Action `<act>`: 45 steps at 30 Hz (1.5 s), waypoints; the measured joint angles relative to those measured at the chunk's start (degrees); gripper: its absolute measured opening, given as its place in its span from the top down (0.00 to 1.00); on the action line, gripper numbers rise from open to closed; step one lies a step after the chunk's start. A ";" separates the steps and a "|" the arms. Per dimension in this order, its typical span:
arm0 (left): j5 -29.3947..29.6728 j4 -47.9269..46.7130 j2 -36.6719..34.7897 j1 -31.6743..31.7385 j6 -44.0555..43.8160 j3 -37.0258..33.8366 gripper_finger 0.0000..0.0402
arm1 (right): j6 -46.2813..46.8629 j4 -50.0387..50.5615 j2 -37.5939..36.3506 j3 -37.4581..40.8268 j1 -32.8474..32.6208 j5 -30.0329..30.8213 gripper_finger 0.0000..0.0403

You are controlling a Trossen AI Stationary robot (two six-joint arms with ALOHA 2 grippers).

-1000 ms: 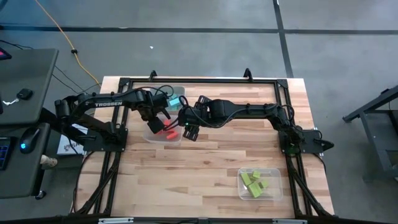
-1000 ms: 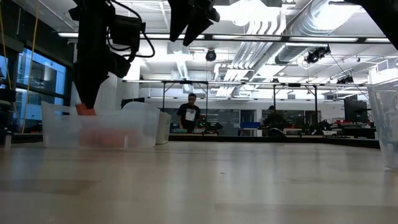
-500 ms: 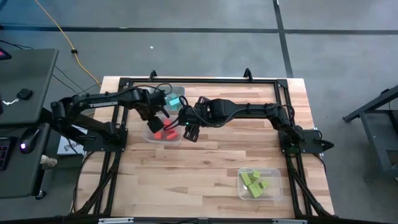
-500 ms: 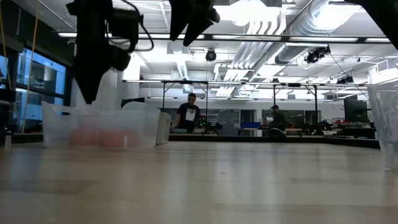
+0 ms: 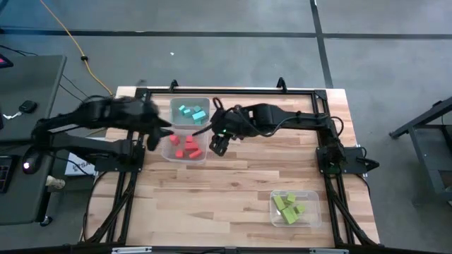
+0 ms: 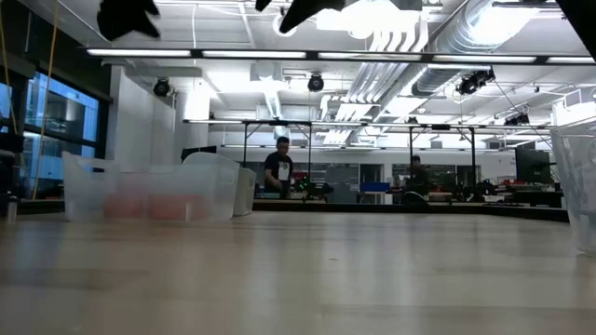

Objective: Sort & place blocks by color
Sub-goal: Return to Home Position

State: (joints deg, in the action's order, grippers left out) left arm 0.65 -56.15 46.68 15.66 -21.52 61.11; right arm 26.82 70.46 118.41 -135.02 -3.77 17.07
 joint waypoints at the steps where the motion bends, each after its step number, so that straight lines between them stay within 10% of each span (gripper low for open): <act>1: 0.56 1.26 -2.56 -0.97 -0.27 -0.47 0.61 | 0.55 -0.41 -0.37 0.00 0.04 0.38 0.35; 20: 4.44 28.77 -39.34 -4.48 5.59 -29.68 0.61 | 1.85 -17.16 -5.30 0.00 0.24 0.03 0.34; 45: -1.97 57.54 -44.16 -4.44 -0.31 -58.28 0.61 | 5.03 -13.16 -9.72 0.09 3.91 -6.52 0.34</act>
State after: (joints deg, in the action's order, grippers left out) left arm -1.32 1.39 2.52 11.22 -21.83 2.83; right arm 31.85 57.30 108.69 -134.93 0.14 10.55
